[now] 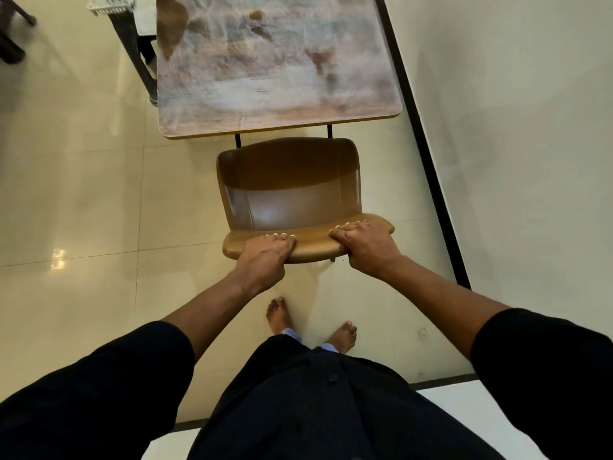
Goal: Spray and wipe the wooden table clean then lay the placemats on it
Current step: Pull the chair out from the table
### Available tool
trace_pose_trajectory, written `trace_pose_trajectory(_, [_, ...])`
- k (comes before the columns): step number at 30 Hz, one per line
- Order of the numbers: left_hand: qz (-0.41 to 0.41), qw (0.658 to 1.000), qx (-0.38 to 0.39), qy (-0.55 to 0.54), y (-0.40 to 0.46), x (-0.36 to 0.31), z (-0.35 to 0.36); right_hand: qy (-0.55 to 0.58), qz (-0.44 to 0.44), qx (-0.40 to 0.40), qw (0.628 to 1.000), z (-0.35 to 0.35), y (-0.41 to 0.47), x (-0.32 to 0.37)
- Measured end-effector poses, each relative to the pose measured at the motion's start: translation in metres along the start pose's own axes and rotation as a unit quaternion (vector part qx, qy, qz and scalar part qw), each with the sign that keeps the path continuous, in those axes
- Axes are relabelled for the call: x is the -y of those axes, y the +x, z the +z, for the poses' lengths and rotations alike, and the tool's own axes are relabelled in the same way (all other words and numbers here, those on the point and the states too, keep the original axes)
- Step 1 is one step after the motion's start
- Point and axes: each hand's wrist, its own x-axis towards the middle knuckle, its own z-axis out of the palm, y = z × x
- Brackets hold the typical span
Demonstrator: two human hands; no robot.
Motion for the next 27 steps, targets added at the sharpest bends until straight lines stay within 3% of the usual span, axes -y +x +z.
trace_pose_trajectory(27, [-0.033,0.999,0.015,-0.030,-0.006,-0.006,-0.001,0.019,-0.005,-0.052,0.998,0.007,-0.010,0.006])
